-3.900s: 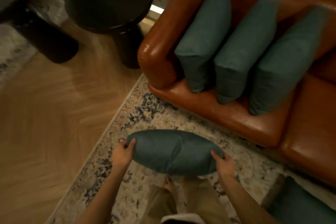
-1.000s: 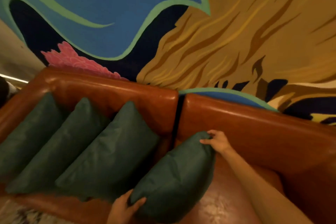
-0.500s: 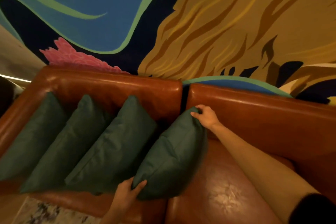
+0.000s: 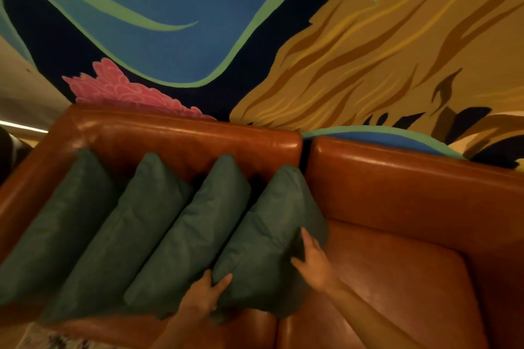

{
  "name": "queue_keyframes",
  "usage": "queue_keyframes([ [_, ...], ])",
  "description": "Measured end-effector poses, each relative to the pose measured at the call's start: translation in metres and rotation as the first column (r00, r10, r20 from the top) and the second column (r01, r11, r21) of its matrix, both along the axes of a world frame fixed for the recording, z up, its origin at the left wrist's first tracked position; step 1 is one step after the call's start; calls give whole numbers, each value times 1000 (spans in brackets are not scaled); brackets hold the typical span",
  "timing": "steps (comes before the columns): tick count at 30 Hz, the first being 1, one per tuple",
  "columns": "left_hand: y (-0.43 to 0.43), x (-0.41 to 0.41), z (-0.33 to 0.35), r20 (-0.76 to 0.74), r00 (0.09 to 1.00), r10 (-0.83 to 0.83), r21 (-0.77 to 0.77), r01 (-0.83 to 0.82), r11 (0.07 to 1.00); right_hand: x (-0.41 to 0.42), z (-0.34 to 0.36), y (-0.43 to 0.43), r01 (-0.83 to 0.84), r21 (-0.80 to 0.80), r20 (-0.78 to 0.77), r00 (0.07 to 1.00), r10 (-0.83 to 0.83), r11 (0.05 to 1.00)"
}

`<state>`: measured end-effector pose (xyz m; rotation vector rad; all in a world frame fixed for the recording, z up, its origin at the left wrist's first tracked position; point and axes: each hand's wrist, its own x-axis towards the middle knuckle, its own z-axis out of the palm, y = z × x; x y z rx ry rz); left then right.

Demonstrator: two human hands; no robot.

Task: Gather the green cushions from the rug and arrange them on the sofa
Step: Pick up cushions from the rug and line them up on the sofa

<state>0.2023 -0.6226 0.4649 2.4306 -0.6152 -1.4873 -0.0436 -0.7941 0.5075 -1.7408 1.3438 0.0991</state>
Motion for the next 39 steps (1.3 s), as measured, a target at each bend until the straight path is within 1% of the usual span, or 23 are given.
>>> queue_keyframes([
  [1, 0, 1, 7, 25, 1000, -6, -14, 7, 1000, 0, -8, 8, 80, 5, 44, 996, -80, 997],
  [3, -3, 0, 16, 31, 999, -14, -83, 17, 996, -2, -13, 13, 204, 5, 77, 976, -203, 979],
  [6, -9, -1, 22, 16, 1000, 0, -254, 4, 967, -1, -14, 22, 383, -7, 146, 914, -378, 924],
  [7, -10, -1, 26, 20, 1000, 11, -301, -5, 954, -2, -10, 25, 411, -25, 185, 898, -400, 911],
  [10, -20, -1, 40, 77, 997, 30, -443, 7, 897, -4, 4, 34, 425, -97, 304, 874, -380, 900],
  [11, -24, -3, 49, 78, 996, 37, -481, 5, 877, -6, 7, 37, 439, -98, 336, 860, -385, 893],
  [13, -36, -5, 66, 29, 999, 31, -548, -11, 837, -9, 19, 44, 460, -76, 395, 829, -397, 885],
  [16, -47, -17, 90, -75, 997, -30, -623, -23, 781, -22, 38, 60, 474, -24, 453, 790, -413, 880],
  [19, -39, -45, 111, -152, 985, -80, -632, -35, 774, -47, 58, 88, 502, 32, 484, 749, -453, 864],
  [24, 0, -105, 121, -162, 976, -144, -599, 18, 801, -104, 80, 156, 597, 83, 521, 657, -545, 798],
  [26, 26, -133, 125, -199, 965, -171, -588, 22, 808, -136, 84, 190, 655, 102, 533, 600, -597, 749],
  [29, 61, -163, 129, -270, 951, -151, -568, -31, 822, -173, 91, 234, 737, 145, 552, 493, -672, 660],
  [32, 92, -184, 134, -282, 948, -150, -550, -32, 835, -202, 97, 275, 785, 202, 534, 413, -738, 585],
  [36, 140, -205, 140, -234, 934, -270, -552, 101, 827, -227, 107, 340, 836, 227, 510, 335, -792, 500],
  [39, 171, -211, 132, -213, 913, -348, -537, 189, 822, -233, 108, 389, 864, 229, 511, 285, -811, 448],
])
